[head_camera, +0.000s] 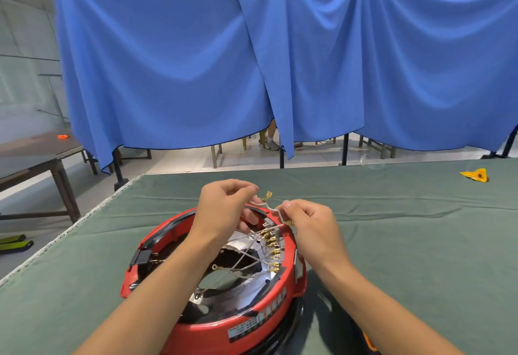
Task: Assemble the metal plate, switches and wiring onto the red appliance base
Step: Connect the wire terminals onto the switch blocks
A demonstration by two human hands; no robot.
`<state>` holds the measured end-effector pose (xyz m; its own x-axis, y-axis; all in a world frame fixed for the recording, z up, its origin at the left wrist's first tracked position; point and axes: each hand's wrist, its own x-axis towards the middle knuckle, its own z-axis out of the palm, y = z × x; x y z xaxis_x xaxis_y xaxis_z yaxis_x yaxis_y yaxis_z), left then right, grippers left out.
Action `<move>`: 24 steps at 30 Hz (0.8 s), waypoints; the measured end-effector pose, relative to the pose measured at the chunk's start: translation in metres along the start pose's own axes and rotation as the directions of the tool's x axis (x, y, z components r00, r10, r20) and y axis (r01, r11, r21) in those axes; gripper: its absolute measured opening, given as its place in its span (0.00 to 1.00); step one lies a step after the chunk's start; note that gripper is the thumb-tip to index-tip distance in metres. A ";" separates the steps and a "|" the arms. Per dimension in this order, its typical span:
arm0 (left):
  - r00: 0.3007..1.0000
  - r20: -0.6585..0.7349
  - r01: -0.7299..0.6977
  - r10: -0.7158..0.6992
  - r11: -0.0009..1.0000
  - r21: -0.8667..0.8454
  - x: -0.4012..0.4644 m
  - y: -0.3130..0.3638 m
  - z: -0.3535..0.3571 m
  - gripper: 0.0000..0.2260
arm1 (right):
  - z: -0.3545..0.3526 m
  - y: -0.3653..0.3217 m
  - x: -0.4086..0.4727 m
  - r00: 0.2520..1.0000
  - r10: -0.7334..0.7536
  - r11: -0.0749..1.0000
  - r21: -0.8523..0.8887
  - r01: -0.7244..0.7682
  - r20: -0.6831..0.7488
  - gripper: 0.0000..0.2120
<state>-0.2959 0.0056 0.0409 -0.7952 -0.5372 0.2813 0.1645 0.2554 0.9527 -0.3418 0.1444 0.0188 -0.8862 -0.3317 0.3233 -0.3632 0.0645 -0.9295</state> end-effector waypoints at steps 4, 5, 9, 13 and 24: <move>0.971 0.155 0.184 -0.182 0.983 0.000 -0.002 -0.003 -0.001 0.03 | -0.002 0.002 0.001 0.999 0.052 0.996 0.073 -0.052 0.001 0.16; 0.964 0.176 0.206 -0.200 0.978 -0.017 -0.002 -0.002 -0.002 0.04 | -0.001 0.002 0.000 0.999 0.049 0.997 0.060 -0.049 0.004 0.17; 0.945 0.179 0.309 -0.275 0.929 -0.202 0.000 0.002 -0.005 0.04 | 0.002 0.005 0.001 0.997 0.061 0.996 0.064 -0.059 -0.036 0.18; 0.911 0.214 0.402 -0.353 0.877 -0.263 -0.002 0.003 -0.006 0.04 | 0.004 0.003 -0.001 0.997 0.067 0.995 0.077 -0.064 -0.029 0.19; 0.801 0.314 0.561 -0.510 0.822 -0.096 0.000 0.012 -0.020 0.05 | 0.002 0.001 -0.001 0.987 -0.097 0.989 -0.123 0.081 -0.129 0.17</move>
<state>-0.2821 -0.0076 0.0541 -0.9039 -0.3082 -0.2966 -0.2547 -0.1691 0.9521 -0.3411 0.1427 0.0170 -0.8763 -0.2122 0.4324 -0.4668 0.1527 -0.8711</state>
